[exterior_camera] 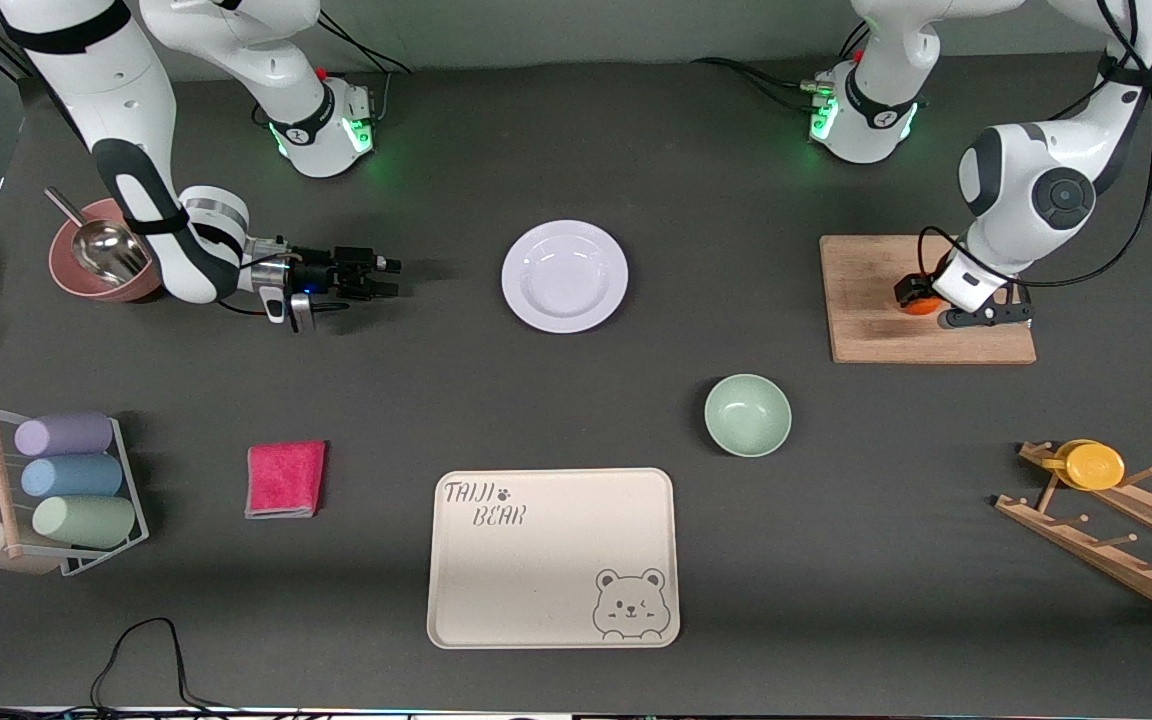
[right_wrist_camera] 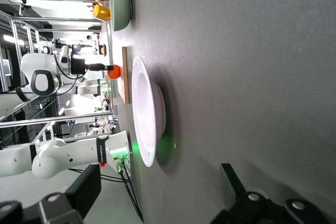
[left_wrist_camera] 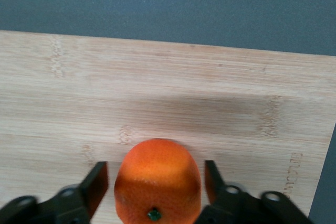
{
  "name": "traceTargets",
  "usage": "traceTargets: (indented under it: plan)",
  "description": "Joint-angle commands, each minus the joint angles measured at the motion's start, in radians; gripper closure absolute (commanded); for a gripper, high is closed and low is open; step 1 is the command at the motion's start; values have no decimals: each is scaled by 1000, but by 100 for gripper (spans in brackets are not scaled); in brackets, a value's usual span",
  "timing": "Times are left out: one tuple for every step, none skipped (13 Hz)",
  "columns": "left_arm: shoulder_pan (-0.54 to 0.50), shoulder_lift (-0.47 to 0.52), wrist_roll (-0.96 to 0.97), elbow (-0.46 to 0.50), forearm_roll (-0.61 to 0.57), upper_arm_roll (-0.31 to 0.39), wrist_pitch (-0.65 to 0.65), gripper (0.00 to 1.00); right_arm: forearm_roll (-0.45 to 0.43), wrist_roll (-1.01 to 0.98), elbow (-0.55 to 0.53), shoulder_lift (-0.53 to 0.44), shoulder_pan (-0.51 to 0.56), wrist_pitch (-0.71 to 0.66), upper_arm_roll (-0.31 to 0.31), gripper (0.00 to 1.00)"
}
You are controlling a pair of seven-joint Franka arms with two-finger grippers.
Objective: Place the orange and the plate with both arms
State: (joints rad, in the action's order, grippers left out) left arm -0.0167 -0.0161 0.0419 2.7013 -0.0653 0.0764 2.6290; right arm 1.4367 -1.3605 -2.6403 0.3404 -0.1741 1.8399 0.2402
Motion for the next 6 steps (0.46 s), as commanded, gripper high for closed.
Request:
traceTargets:
  plan:
    - [-8, 7, 9, 15, 5, -3, 19, 100, 31, -46, 17, 42, -10, -10, 5, 0]
    - [-8, 7, 9, 14, 5, -4, 17, 100, 31, -46, 17, 42, -8, -10, 5, 0]
    - [-8, 7, 7, 14, 5, -4, 17, 100, 31, -42, 20, 43, -8, -10, 5, 1]
    - [-8, 7, 7, 14, 5, -4, 17, 100, 31, -35, 20, 43, -8, -11, 5, 4]
    - [-8, 8, 7, 12, 5, -4, 16, 100, 31, -32, 22, 43, -8, -11, 5, 4]
    - [-8, 11, 9, 12, 5, -4, 13, 100, 31, -32, 22, 43, -8, -11, 5, 5]
